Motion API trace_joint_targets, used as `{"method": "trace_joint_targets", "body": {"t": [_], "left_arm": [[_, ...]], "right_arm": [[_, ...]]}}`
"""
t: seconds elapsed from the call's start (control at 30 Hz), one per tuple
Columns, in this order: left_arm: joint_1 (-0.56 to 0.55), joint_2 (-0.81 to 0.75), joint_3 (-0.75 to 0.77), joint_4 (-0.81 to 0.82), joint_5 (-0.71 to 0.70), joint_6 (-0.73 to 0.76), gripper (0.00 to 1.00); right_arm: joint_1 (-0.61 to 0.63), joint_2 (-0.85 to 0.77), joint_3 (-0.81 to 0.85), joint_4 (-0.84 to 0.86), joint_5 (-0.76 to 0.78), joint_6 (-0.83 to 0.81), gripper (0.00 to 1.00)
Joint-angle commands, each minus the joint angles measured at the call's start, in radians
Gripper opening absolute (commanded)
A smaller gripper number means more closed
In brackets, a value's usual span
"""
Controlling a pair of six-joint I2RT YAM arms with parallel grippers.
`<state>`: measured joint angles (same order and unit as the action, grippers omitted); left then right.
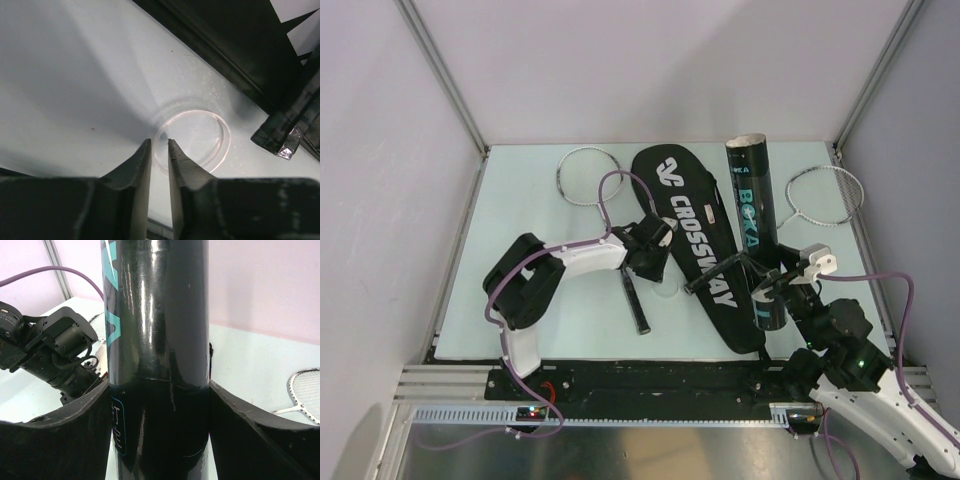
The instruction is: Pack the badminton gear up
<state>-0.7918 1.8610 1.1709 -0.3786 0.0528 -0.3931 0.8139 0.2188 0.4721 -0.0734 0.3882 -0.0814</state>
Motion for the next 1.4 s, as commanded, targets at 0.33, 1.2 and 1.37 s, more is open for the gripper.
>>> {"method": "trace_joint_targets", "body": {"t": [0.33, 1.2, 1.37], "left_arm": [[-0.007, -0.009, -0.03, 0.031, -0.05, -0.005, 0.01], [0.235, -0.664, -0.144, 0.031, 0.08, -0.098, 0.0], [0.372, -0.825, -0.148, 0.028, 0.214, -0.13, 0.0]], "right_arm": [[-0.004, -0.016, 0.051, 0.038, 0.013, -0.003, 0.05], [-0.012, 0.105, -0.069, 0.167, -0.235, -0.116, 0.05], [-0.017, 0.095, -0.134, 0.244, -0.358, -0.2, 0.05]]}}
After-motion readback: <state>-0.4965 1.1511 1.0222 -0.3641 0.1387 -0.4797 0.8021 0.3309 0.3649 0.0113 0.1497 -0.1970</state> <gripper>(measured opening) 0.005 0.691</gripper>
